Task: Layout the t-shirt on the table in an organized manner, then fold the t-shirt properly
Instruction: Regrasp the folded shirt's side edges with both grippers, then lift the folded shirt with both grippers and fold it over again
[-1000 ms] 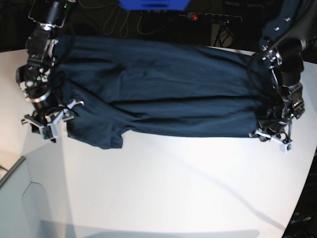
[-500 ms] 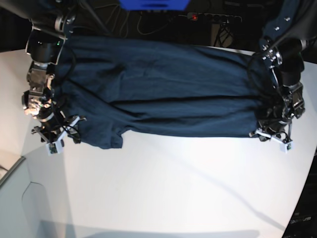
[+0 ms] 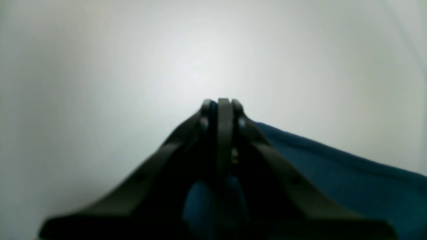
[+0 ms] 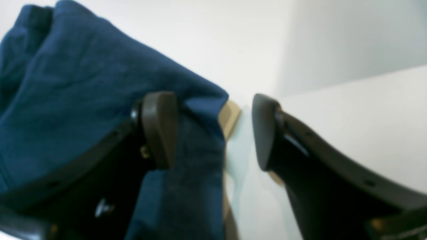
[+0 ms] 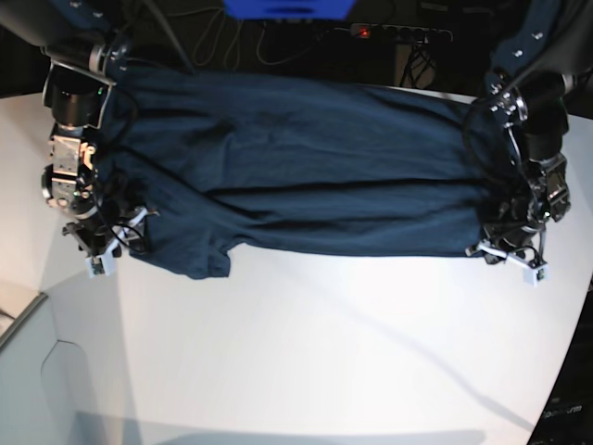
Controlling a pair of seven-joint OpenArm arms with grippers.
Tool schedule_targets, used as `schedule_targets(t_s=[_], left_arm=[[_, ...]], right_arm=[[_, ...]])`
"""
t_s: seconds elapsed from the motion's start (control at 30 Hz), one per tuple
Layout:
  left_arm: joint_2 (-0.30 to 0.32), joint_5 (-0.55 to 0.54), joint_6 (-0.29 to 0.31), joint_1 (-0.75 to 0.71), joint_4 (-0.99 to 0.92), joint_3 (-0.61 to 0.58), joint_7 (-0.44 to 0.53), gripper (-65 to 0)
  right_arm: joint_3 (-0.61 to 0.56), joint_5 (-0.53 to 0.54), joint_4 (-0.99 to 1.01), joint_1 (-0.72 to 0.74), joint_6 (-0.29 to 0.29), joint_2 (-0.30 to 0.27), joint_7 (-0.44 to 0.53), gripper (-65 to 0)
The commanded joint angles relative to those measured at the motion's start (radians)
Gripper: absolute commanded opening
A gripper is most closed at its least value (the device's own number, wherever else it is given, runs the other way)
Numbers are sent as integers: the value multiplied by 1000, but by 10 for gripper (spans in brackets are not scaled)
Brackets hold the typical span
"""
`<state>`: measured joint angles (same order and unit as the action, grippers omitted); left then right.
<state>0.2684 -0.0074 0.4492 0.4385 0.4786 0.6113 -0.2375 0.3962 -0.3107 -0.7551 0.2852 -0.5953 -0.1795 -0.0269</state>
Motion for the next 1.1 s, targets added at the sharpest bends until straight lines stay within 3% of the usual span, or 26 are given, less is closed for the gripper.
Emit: schedule_targets(t_s=[0.0,0.07,0.13,0.3,0.83,1.07], left_arm=[[12,7,1,16,9,-1,-7,-649],[12,7,1,16,9,-1,-7,-649],[12,7,1,16,9,-1,-7,-649],[12,7,3,16,12,-1,-7,-649],[13,1,4,139,15,0,-7,-649],[7,1,4,153,73,0,-7,-649]], right_arm=[[-3,2,-2,16,-1,-8,-9,-295],[-3,2,-2,15,-4,-7,-6,-303],[-3,2,-2,15,-5,-7,-5,-366],[-3,2,-27,41,-5,-7,-5,-650],[-1,2,-63,204,-5,-13,-6,-650],[2,2,-152,182,-5,27,-9,-650]])
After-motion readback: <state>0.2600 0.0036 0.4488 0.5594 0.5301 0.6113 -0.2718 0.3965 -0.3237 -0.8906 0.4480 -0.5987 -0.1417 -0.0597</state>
